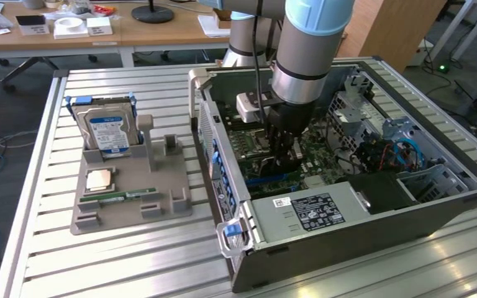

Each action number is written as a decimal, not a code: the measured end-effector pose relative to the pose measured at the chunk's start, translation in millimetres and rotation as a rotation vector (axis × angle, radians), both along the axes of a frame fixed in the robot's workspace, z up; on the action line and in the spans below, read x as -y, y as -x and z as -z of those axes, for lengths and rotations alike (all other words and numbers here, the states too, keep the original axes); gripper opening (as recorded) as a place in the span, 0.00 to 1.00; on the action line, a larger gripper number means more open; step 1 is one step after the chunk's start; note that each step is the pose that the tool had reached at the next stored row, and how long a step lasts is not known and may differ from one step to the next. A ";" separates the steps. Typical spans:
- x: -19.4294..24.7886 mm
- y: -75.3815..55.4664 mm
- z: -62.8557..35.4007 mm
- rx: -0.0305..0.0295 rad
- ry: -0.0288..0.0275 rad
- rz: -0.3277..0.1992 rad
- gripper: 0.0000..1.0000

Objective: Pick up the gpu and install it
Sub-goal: 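Insert the gpu into the slot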

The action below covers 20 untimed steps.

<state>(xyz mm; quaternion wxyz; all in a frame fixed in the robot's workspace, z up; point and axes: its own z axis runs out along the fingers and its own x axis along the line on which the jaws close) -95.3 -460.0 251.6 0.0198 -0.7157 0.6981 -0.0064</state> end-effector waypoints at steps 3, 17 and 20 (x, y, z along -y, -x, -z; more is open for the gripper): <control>0.0 0.0 0.0 0.0000 0.0000 0.000 0.26; 1.4 -0.1 0.0 0.0000 0.0001 0.033 0.26; 1.4 -0.1 0.0 -0.0001 0.0001 0.034 0.26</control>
